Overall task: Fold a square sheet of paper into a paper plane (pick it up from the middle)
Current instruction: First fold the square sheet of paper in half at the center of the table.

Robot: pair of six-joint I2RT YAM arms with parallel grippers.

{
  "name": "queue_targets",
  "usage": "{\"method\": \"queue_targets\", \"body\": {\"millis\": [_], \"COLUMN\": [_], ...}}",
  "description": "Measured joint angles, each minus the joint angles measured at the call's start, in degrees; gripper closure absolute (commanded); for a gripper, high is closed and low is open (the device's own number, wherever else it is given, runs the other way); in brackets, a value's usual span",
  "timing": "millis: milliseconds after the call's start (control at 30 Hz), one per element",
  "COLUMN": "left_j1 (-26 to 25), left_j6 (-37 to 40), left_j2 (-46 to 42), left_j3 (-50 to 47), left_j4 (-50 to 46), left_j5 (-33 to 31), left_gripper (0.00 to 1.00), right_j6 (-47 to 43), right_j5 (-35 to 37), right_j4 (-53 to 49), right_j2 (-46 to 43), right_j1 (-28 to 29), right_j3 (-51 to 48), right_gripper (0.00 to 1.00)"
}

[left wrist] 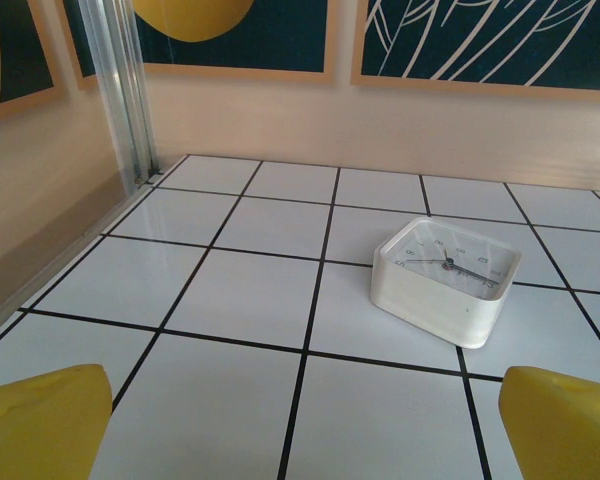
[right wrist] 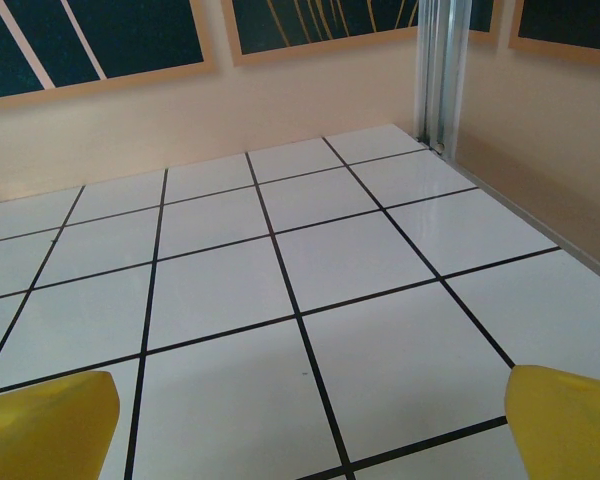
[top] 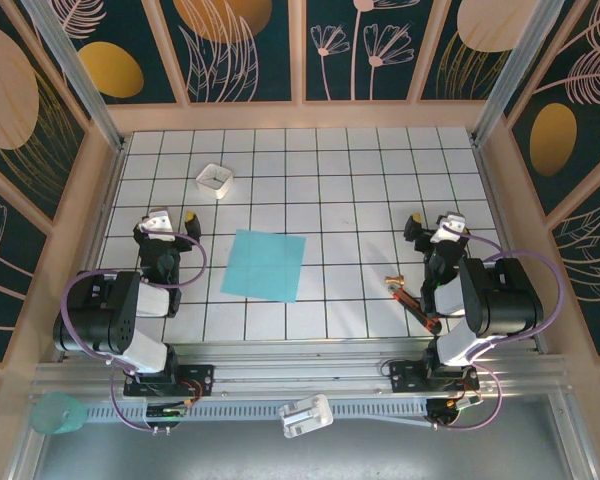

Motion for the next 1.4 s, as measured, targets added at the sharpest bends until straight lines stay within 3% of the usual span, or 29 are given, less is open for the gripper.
{"method": "queue_targets", "body": {"millis": [367, 567, 767, 833, 933, 1167, 1267, 1400], "left_j1": [0.00, 0.11, -0.31, -2.95, -11.74, -33.42, -37.35, -37.18], "left_j6": [0.00, -4.44, -13.38, -16.13, -19.12, -23.96, -25.29, -26.14], "left_j2": [-1.27, -13.20, -21.24, -22.64, -21.00, -4.85, -0.37, 2.56], "left_j3": [-0.20, 4.81, 9.42, 11.54, 18.71, 38.69, 41.46, 44.19], "left_j4": [-1.11, -16.44, -29.83, -35.95, -47.78, -71.73, -80.46, -93.04], "left_j5": [0.20, -3.43, 3.93, 3.96, 2.12, -2.71, -1.25, -1.07], "left_gripper": [0.01, 0.01, 0.01, 0.01, 0.01, 0.01, 0.01, 0.01], "right_j6": [-0.15, 0.87, 9.62, 12.85, 17.03, 18.40, 18.25, 18.23], "right_j5": [-0.04, 2.67, 2.67, 0.76, -2.82, -7.04, -7.65, -8.22], "right_j4": [-2.25, -17.55, -35.06, -40.00, -47.01, -58.73, -60.59, -61.79], "right_j2": [-1.44, -14.93, -25.05, -26.32, -26.03, -23.12, -23.12, -23.10], "right_j1": [0.24, 2.27, 2.27, 2.45, 4.11, 11.37, 11.47, 11.50], "right_j3": [0.42, 6.84, 13.66, 14.78, 16.85, 23.02, 23.12, 23.10], "right_gripper": [0.01, 0.02, 0.05, 0.05, 0.05, 0.05, 0.05, 0.05]}}
